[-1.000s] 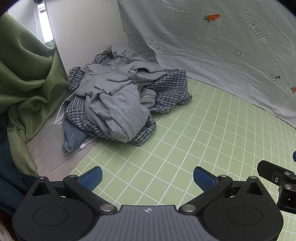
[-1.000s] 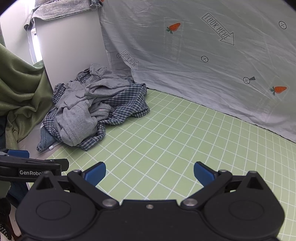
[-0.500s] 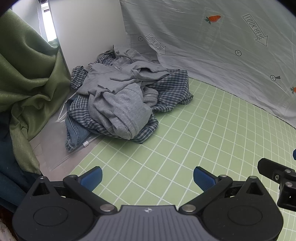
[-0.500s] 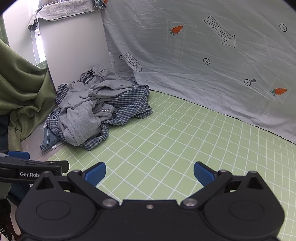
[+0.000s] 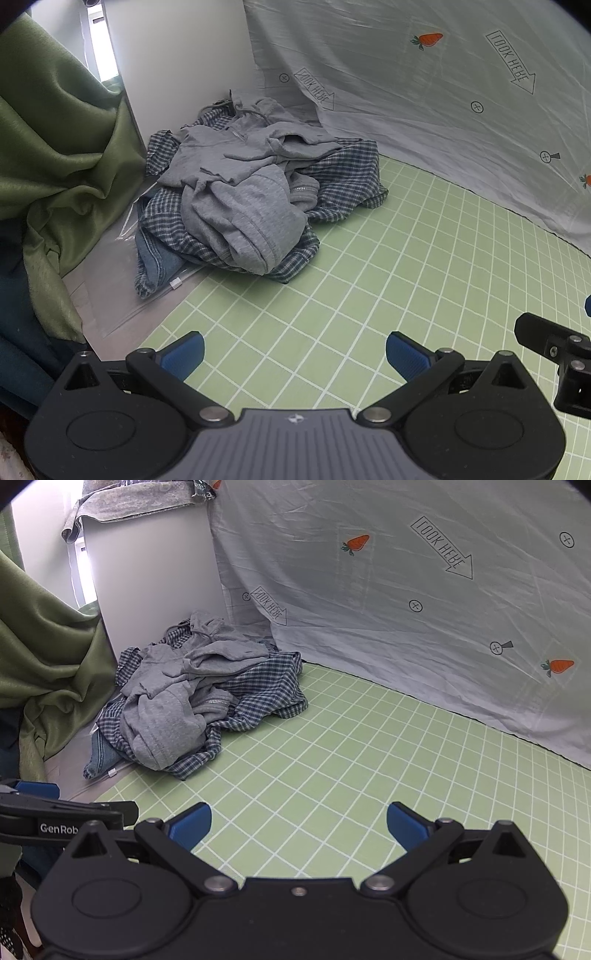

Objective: Fold clothes

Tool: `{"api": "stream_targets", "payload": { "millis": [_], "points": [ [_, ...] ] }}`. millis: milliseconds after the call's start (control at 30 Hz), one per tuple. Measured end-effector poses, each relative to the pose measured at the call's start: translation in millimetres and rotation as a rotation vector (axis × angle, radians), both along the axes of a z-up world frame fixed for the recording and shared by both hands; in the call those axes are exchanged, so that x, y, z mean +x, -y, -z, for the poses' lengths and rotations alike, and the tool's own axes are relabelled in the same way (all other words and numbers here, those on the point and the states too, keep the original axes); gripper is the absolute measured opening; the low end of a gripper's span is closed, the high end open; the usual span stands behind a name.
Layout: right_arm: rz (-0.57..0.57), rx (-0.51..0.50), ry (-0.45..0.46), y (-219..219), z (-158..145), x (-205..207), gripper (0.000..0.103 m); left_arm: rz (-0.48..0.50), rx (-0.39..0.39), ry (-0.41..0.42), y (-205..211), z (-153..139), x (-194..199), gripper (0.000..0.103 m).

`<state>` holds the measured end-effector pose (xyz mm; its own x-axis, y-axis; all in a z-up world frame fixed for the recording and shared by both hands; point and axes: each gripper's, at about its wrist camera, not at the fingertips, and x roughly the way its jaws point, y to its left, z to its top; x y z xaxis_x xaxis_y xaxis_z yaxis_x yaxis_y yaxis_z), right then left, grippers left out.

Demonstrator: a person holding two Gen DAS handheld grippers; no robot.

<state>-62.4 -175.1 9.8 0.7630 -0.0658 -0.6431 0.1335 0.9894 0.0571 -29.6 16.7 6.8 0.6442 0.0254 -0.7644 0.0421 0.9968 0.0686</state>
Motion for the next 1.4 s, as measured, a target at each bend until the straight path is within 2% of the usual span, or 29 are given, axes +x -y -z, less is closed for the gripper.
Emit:
{"api": "stream_targets", "payload": {
  "millis": [467,767,967,1200,1400],
  "points": [
    [-0.002,0.001,-0.008,-5.0,2.5,1.6,0.102,0.010,0.005,-0.017,-5.8,3.8,1.2,0.103],
    [0.028,-0.019,-0.005,3.8,3.0,35.3,0.102,0.030,0.003,-0.007,-6.2,1.9,38.9,0.103],
    [0.053,-0.048,0.024,12.5,-4.1,96.4,0.100,0.002,-0.040,0.003,-23.8,-0.3,98.0,0.103],
    [0.035,-0.023,0.038,1.1,-2.0,200.5,0.094,-0.095,-0.052,0.016,-63.5,9.4,202.9,0.103],
    [0.005,0.111,-0.003,-14.7,27.1,295.1,0.082,-0.206,-0.121,-0.008,-91.8,31.9,282.6,0.100]
  ]
}}
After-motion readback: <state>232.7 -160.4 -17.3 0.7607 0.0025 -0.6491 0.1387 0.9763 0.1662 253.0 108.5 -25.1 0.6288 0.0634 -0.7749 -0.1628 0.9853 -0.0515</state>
